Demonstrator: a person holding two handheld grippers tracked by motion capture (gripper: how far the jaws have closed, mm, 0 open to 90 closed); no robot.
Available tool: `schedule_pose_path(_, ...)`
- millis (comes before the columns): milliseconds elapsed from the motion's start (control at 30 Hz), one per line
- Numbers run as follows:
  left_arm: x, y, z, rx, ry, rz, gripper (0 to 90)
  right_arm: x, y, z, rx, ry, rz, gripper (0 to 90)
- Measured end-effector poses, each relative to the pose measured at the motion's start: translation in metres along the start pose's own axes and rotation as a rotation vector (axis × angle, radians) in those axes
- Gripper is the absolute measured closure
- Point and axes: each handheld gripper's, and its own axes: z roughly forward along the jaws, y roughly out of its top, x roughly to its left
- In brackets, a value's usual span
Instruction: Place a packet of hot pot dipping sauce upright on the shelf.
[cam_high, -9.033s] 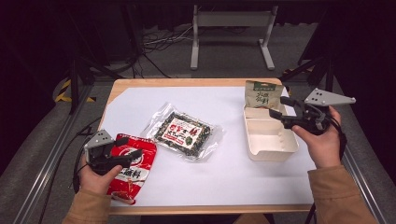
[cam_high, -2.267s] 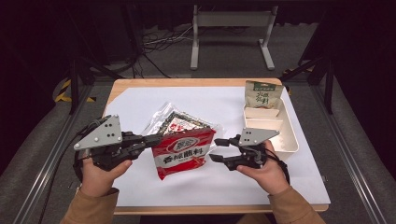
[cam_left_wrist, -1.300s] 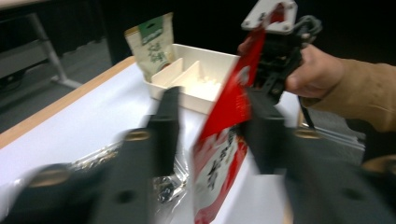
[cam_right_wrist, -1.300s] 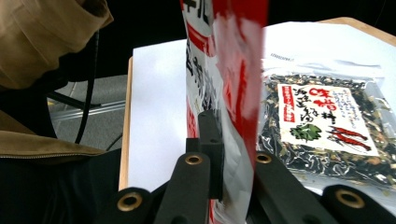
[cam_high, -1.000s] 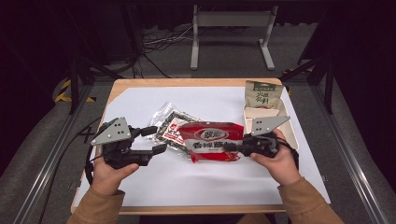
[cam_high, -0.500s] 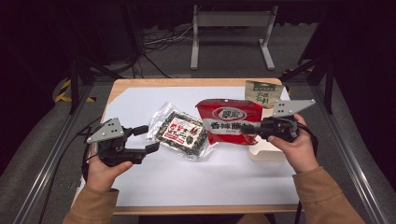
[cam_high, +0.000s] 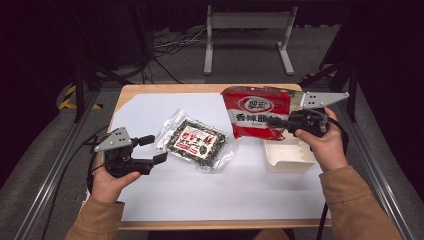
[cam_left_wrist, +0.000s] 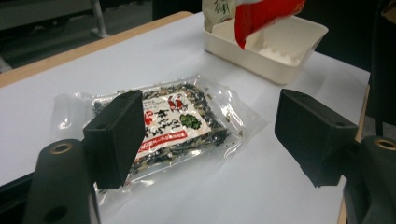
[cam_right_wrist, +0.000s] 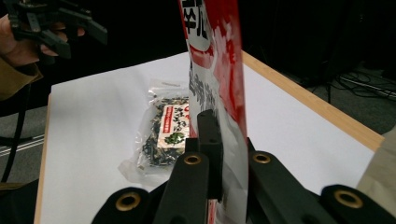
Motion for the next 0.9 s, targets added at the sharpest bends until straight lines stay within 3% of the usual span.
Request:
schedule_pose_path(167, 0.005, -0.009, 0.003, 0.027, 0.016, -0.021, 24.2, -0.012, -0.002, -0.005, -0.006, -0.017, 0.008, 89.7)
schedule_pose_path(300, 0.008, -0.013, 0.004, 0.020, 0.063, -0.024, 24.6, -0.021, -0.003, -0.008, -0.012, -0.034, 0.005, 89.7)
schedule_pose_path(900, 0.013, -0.018, 0.008, 0.059, 0.057, -0.054, 24.6, -0.059, -0.016, -0.027, -0.046, -0.141, 0.023, 89.6)
